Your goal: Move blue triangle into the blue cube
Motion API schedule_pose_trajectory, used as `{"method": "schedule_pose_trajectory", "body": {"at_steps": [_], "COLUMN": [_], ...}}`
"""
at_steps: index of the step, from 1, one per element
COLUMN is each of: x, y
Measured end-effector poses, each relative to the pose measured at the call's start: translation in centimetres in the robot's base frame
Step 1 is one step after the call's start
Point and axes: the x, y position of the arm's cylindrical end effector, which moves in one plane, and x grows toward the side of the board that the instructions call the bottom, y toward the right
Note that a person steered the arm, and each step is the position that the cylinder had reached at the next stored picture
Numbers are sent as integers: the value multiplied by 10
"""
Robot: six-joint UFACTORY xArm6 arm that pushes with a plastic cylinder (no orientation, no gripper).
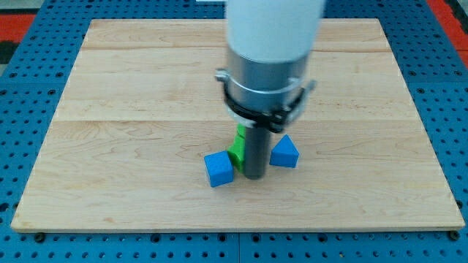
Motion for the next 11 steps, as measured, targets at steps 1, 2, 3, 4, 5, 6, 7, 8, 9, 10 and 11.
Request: {"method": "schedule_pose_trajectory", "body": {"at_steps": [1,2,3,4,5,6,7,8,9,10,11], "x": [-16,-13,5,21,21,-5,-24,-24,-24,-24,-24], "y": [-48,-59,-17,40,99,121,74,-2,-51,-50,-5]}}
